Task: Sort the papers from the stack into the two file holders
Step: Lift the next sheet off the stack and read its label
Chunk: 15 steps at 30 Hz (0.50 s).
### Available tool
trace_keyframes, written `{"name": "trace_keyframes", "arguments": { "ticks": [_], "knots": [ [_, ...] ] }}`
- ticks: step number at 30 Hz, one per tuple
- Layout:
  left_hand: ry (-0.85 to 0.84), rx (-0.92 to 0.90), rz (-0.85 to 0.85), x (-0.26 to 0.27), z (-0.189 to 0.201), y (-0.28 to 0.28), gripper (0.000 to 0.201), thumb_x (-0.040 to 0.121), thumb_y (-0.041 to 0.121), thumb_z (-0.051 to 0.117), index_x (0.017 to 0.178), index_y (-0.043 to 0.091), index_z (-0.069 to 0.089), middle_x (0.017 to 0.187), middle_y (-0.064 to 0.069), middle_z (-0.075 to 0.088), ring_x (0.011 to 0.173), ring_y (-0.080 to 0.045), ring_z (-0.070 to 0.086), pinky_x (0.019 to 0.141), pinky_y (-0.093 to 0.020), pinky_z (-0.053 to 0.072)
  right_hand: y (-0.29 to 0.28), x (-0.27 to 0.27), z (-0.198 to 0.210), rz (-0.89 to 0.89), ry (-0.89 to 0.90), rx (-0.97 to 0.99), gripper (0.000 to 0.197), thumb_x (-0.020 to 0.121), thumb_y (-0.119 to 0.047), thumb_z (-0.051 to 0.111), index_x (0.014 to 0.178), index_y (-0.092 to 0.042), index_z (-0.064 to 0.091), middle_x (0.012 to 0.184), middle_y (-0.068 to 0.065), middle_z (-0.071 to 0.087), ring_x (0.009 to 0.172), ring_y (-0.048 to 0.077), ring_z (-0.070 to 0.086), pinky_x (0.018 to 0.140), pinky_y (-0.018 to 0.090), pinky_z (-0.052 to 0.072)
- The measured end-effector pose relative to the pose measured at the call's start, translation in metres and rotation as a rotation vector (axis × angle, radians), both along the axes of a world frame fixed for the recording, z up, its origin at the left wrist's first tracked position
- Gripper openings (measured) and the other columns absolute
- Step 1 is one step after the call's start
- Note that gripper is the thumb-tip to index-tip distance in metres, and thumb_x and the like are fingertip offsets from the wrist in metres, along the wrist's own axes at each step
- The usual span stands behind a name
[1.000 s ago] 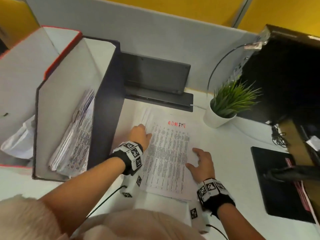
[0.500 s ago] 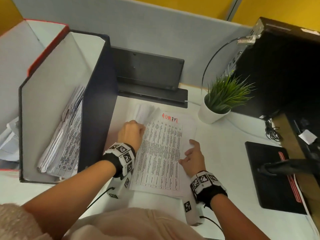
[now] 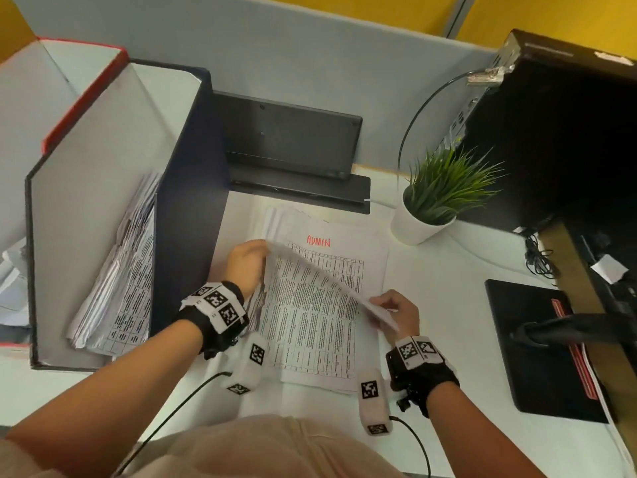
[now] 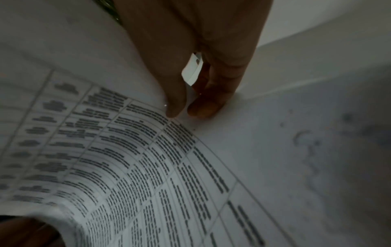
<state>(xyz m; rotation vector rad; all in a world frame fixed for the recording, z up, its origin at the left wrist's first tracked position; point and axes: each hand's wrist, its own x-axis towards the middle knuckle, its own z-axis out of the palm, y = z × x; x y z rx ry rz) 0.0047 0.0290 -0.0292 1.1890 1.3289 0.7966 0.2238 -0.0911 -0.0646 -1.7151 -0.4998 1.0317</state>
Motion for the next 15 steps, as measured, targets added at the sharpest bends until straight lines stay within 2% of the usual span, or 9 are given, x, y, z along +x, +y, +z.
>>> {"name": "trace_keyframes", "arguments": {
  "ticks": [2,4,5,7,10,12,14,15],
  "knots": [
    [0.046,-0.096,0.080,0.001,-0.001,0.009,0.031,0.093,0.018,0.038,0.083,0.005,0.065,0.083,-0.014,0.063,0.073,-0.024,0.057,0.067,-0.032,0.048,-0.003,0.001,-0.001,-0.070,0.116,0.066,0.037,0.078,0.026,0.042,0.063,-0.005,0.053,0.045,-0.001,0.052,0.039,0.003,0.051,0.038,0.008,0.038],
    [0.182,-0.165,0.064,-0.001,-0.004,0.017,0.033,0.093,0.032,0.047,0.083,0.005,0.062,0.081,-0.012,0.065,0.072,-0.026,0.062,0.075,-0.040,0.055,-0.004,0.002,-0.003,-0.136,0.230,0.088,0.040,0.079,0.026,0.037,0.061,-0.006,0.052,0.036,-0.004,0.048,0.032,0.005,0.048,0.035,0.008,0.035],
    [0.254,-0.195,0.031,-0.002,-0.005,0.020,0.036,0.090,0.036,0.055,0.081,0.002,0.063,0.080,-0.011,0.068,0.073,-0.027,0.066,0.079,-0.043,0.056,-0.004,0.003,-0.004,-0.145,0.235,0.082,0.041,0.080,0.025,0.036,0.059,-0.007,0.052,0.036,-0.003,0.048,0.031,0.006,0.048,0.034,0.008,0.035],
    [0.386,-0.216,-0.030,-0.004,-0.004,0.022,0.037,0.081,0.038,0.069,0.079,0.001,0.067,0.080,-0.012,0.072,0.076,-0.029,0.070,0.076,-0.044,0.058,-0.003,0.002,-0.006,-0.110,0.181,0.034,0.042,0.083,0.022,0.037,0.061,-0.009,0.055,0.043,-0.002,0.052,0.037,0.006,0.051,0.035,0.010,0.037],
    [0.679,-0.107,-0.132,-0.002,-0.002,0.021,0.018,0.084,0.021,0.067,0.078,0.004,0.071,0.083,-0.013,0.072,0.077,-0.029,0.069,0.072,-0.040,0.059,-0.003,-0.002,-0.007,-0.143,0.191,0.074,0.040,0.080,0.026,0.037,0.069,-0.008,0.055,0.057,0.010,0.049,0.038,0.003,0.053,0.037,0.011,0.040],
    [0.771,-0.042,-0.157,0.002,0.000,0.020,0.012,0.084,0.005,0.061,0.079,0.003,0.071,0.080,-0.011,0.069,0.070,-0.025,0.065,0.068,-0.032,0.057,-0.002,-0.003,-0.007,-0.148,0.203,0.089,0.041,0.077,0.028,0.040,0.070,-0.009,0.055,0.069,0.010,0.047,0.046,0.003,0.057,0.040,0.011,0.042],
    [0.797,-0.020,-0.171,0.004,0.001,0.018,0.016,0.084,-0.002,0.056,0.080,0.003,0.071,0.078,-0.010,0.065,0.065,-0.022,0.059,0.059,-0.026,0.051,-0.002,-0.004,-0.007,-0.175,0.224,0.096,0.043,0.077,0.026,0.041,0.062,-0.010,0.057,0.072,0.009,0.049,0.064,0.015,0.056,0.046,0.010,0.044],
    [0.793,-0.013,-0.182,0.005,0.001,0.018,0.016,0.085,-0.003,0.056,0.082,0.002,0.071,0.080,-0.010,0.064,0.066,-0.022,0.058,0.059,-0.024,0.048,-0.001,-0.005,-0.007,-0.201,0.243,0.105,0.045,0.076,0.025,0.041,0.051,-0.008,0.057,0.073,0.009,0.050,0.067,0.019,0.052,0.045,0.012,0.045]
  ]
}}
